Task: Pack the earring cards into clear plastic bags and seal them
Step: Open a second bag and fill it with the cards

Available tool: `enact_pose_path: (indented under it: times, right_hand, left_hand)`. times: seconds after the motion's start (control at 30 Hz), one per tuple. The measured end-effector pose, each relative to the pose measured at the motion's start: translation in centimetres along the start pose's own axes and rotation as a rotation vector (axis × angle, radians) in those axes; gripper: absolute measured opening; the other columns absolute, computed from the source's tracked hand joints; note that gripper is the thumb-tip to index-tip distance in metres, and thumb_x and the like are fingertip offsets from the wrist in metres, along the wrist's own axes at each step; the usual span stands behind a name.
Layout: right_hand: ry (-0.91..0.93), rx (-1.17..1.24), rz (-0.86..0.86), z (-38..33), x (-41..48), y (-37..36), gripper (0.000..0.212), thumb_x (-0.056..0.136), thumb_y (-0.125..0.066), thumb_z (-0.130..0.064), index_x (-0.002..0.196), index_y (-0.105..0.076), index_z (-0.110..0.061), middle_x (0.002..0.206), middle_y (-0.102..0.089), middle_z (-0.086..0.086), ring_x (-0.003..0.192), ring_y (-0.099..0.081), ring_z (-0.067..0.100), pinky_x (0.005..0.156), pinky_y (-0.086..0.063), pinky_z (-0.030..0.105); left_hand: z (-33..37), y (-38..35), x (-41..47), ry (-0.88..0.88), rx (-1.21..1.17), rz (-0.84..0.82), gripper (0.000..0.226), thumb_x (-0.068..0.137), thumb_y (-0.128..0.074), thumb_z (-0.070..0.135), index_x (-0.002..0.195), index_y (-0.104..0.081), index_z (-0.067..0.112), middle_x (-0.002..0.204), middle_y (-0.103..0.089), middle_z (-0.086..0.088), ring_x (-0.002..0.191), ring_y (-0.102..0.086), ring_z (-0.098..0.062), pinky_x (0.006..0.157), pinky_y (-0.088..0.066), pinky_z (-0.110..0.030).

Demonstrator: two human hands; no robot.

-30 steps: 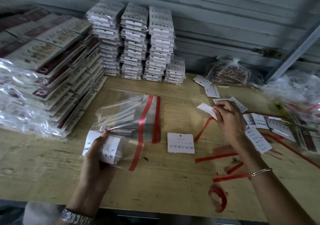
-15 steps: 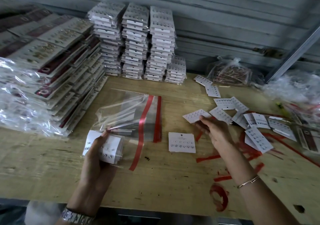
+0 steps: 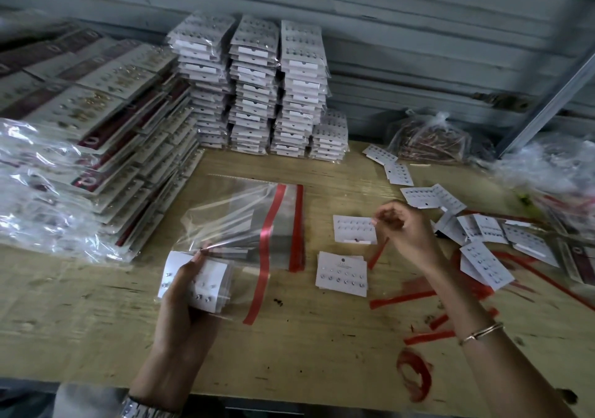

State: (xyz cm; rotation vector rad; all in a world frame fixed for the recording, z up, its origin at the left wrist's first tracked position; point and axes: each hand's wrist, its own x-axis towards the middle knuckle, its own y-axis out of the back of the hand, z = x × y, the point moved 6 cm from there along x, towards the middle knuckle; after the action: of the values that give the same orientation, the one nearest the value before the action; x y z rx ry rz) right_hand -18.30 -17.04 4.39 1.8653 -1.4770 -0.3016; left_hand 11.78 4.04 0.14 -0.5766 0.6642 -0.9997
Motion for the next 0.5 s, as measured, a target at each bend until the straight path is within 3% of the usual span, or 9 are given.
enact_pose_path:
  times: [0.1,0.2,0.27,0.33,0.5]
  right_hand:
    - [0.114,-0.284,-0.28,1.0,1.0,-2.3,0.057,0.08,-0.077,-0.03,0.133,-0.057,-0.022,0.136,-0.053,-0.013,0.125,-0.048,0.002,0.107,-0.037,0.022]
    - [0.078,-0.357,-0.463,2.6,1.7,-4.2,0.075,0.078,-0.076,-0.038,0.145,-0.044,-0.031,0.152,-0.035,-0.018,0.139,-0.028,-0.003,0.117,-0.023,0.027]
    - [0.025,-0.359,-0.497,3.3,2.3,-4.7,0.075,0.075,-0.077,-0.042,0.143,-0.046,-0.032,0.151,-0.04,-0.015,0.139,-0.035,0.002,0.117,-0.029,0.029]
    - [0.013,-0.365,-0.487,3.5,2.6,-4.8,0.073,0.074,-0.079,-0.044,0.139,-0.051,-0.032,0.147,-0.048,-0.012,0.135,-0.045,0.007,0.111,-0.033,0.022]
    - [0.038,-0.328,-0.343,1.2,1.5,-3.3,0.076,0.073,-0.074,-0.058,0.14,-0.051,-0.029,0.134,-0.06,-0.007,0.118,-0.057,0.007,0.089,-0.044,0.02]
  left_hand:
    - [0.1,0.0,0.1,0.009,0.017,0.007,0.036,0.097,-0.052,0.023,0.13,-0.055,0.008,0.121,-0.055,-0.018,0.1,-0.057,-0.029,0.082,-0.047,-0.044]
    - [0.1,0.2,0.1,0.007,0.002,0.017,0.043,0.098,-0.051,0.023,0.135,-0.052,0.001,0.124,-0.054,-0.02,0.104,-0.055,-0.032,0.089,-0.044,-0.047]
    - [0.2,0.2,0.2,-0.001,-0.001,0.01,0.036,0.098,-0.052,0.023,0.13,-0.055,0.008,0.12,-0.057,-0.017,0.102,-0.058,-0.029,0.088,-0.047,-0.044]
    - [0.1,0.4,0.2,0.003,-0.001,0.005,0.033,0.097,-0.052,0.024,0.127,-0.055,0.011,0.117,-0.059,-0.015,0.1,-0.059,-0.028,0.085,-0.05,-0.043]
    - [-0.2,0.8,0.2,0.02,-0.016,-0.008,0.024,0.096,-0.054,0.023,0.116,-0.061,0.012,0.109,-0.064,-0.011,0.096,-0.063,-0.026,0.081,-0.056,-0.041]
